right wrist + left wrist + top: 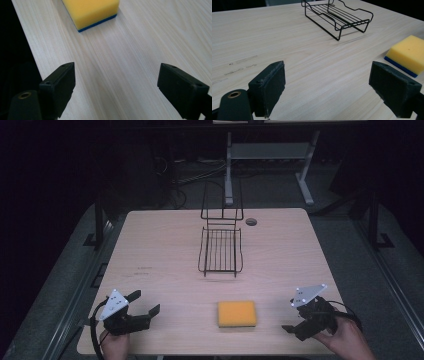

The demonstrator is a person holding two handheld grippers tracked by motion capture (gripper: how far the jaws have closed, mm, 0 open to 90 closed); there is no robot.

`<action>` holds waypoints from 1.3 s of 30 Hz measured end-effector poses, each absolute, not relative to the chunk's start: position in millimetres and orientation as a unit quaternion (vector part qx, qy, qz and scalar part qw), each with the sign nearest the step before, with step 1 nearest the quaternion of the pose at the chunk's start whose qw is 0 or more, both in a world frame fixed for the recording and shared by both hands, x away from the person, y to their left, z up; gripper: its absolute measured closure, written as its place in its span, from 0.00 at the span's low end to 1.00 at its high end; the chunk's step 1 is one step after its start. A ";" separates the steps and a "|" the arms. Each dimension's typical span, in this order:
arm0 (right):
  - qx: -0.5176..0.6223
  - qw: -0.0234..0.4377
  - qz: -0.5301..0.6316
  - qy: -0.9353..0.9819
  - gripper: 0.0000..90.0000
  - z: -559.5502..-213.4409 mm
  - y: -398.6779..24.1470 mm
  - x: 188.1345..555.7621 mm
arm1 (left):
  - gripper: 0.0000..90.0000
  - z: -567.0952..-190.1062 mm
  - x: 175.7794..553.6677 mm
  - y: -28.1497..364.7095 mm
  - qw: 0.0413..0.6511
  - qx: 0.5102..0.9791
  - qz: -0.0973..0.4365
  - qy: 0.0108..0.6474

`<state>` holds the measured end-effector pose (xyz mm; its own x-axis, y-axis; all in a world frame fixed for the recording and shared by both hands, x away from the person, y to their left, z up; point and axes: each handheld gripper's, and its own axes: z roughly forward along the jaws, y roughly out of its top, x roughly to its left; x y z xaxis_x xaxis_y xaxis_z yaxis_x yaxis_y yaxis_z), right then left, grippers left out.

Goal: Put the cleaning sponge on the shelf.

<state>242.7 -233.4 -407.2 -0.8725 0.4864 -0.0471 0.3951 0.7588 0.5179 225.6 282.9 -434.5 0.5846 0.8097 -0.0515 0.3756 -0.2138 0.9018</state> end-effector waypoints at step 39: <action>0.163 0.065 0.213 0.961 0.16 -388.7 -185.3 270.4 | 0.14 -434.1 225.0 280.7 0.487 0.746 0.224 0.395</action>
